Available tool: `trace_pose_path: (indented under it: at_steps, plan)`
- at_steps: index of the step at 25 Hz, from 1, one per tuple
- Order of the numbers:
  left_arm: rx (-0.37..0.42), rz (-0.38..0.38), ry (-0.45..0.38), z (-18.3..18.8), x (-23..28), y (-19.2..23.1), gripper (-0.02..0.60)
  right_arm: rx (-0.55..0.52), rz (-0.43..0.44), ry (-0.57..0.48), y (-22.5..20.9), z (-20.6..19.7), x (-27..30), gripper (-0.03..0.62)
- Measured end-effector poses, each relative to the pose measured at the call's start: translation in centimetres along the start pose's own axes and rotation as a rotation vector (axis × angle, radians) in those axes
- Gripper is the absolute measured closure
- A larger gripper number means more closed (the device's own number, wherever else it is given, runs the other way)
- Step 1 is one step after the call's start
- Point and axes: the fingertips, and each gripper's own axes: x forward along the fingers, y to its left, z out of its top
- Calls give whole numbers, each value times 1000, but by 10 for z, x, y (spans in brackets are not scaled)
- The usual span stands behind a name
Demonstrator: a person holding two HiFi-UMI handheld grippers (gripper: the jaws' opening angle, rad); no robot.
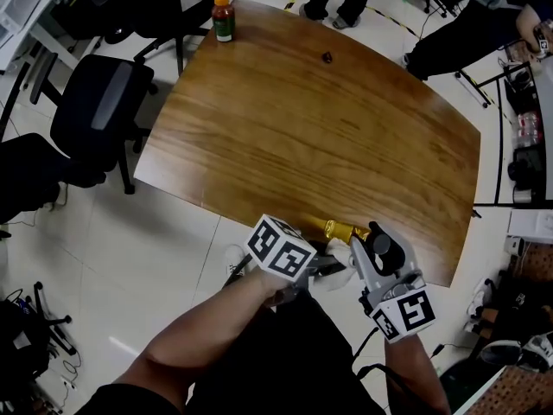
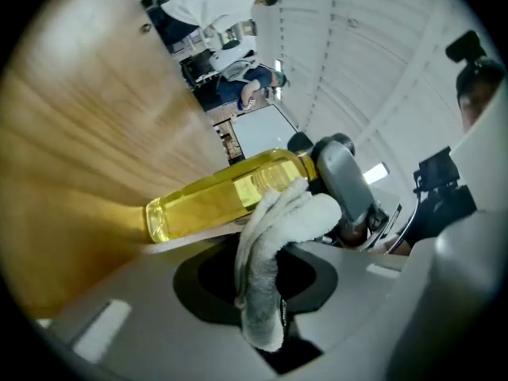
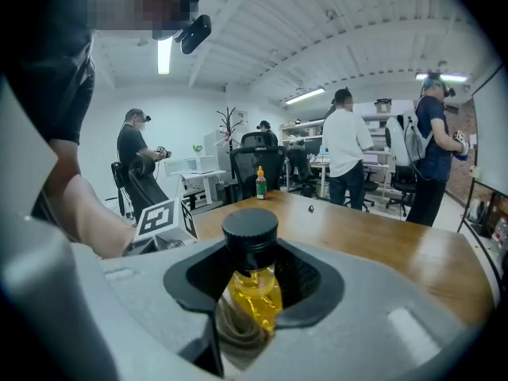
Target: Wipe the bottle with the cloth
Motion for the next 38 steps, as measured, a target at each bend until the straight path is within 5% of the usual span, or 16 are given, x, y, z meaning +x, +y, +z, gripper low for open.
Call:
trace_pose_path:
  at_steps: [5, 11, 16, 21, 24, 27, 30, 33, 38]
  plan:
    - [-225, 58, 18, -20, 0, 31, 482, -3, 0, -3, 1, 1, -1, 459]
    - [-335, 140, 12, -28, -5, 53, 485, -4, -3, -9, 1, 0, -1, 459]
    - [-357, 133, -45, -31, -23, 45, 483, -3, 3, -10, 1, -1, -1, 459]
    - [-221, 78, -286, 6, -73, 21, 482, 6, 15, -19, 0, 0, 0, 457]
    - [-166, -44, -416, 42, -100, -2, 482, 8, 21, -23, 0, 0, 0, 456]
    - [-166, -217, -404, 60, -101, -26, 482, 4, 24, -24, 0, 0, -1, 456]
    - [-214, -305, -376, 66, -85, -28, 482, 3, 26, -21, 0, 0, -1, 456]
    - [-293, -318, -359, 67, -70, -20, 482, -2, 30, -17, 3, 0, -1, 457]
    - [-258, -229, -281, 64, -57, -4, 482, -25, 31, -27, 5, 1, -1, 459]
